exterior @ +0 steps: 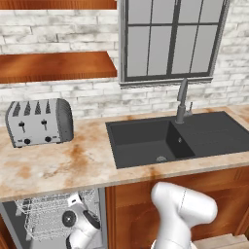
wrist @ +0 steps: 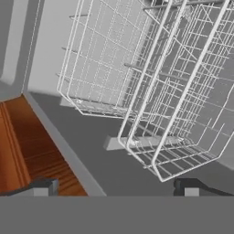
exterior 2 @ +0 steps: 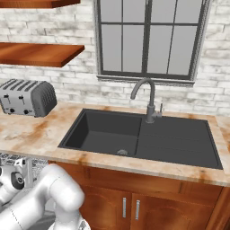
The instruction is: Open the dishwasher door and pull out the top rack.
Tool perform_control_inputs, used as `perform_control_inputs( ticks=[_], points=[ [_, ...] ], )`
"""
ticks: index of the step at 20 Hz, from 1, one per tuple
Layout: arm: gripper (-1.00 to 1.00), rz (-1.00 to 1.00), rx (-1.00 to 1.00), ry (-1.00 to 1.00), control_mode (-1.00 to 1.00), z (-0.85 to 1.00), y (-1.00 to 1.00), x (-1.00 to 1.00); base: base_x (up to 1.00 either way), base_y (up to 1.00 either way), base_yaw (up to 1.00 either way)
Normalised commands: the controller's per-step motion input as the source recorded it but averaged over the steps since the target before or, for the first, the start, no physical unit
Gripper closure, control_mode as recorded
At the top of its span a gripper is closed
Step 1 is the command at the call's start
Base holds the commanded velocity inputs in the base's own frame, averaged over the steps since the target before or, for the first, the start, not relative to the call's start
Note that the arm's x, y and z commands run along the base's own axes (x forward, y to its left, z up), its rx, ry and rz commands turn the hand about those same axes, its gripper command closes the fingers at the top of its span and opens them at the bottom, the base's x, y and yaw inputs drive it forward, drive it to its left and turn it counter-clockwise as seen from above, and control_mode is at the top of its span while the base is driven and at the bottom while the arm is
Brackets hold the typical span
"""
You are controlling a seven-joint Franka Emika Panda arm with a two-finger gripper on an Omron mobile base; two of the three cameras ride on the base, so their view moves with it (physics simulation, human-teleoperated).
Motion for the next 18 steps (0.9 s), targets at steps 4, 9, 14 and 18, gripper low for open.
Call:
perform_control_inputs(
  ticks=[4, 9, 14, 18],
  points=[
    [-1.00, 0.00, 0.00, 0.00, -1.00, -0.23, 0.26, 0.29, 0.00, 0.00, 0.00],
    [-1.00, 0.00, 0.00, 0.00, -1.00, -0.24, 0.30, 0.35, 0.00, 0.00, 0.00],
    [-1.00, 0.00, 0.00, 0.00, -1.00, -0.14, 0.07, 0.48, 0.00, 0.00, 0.00],
    [-1.00, 0.00, 0.00, 0.00, -1.00, -0.30, 0.05, 0.55, 0.00, 0.00, 0.00]
  ],
)
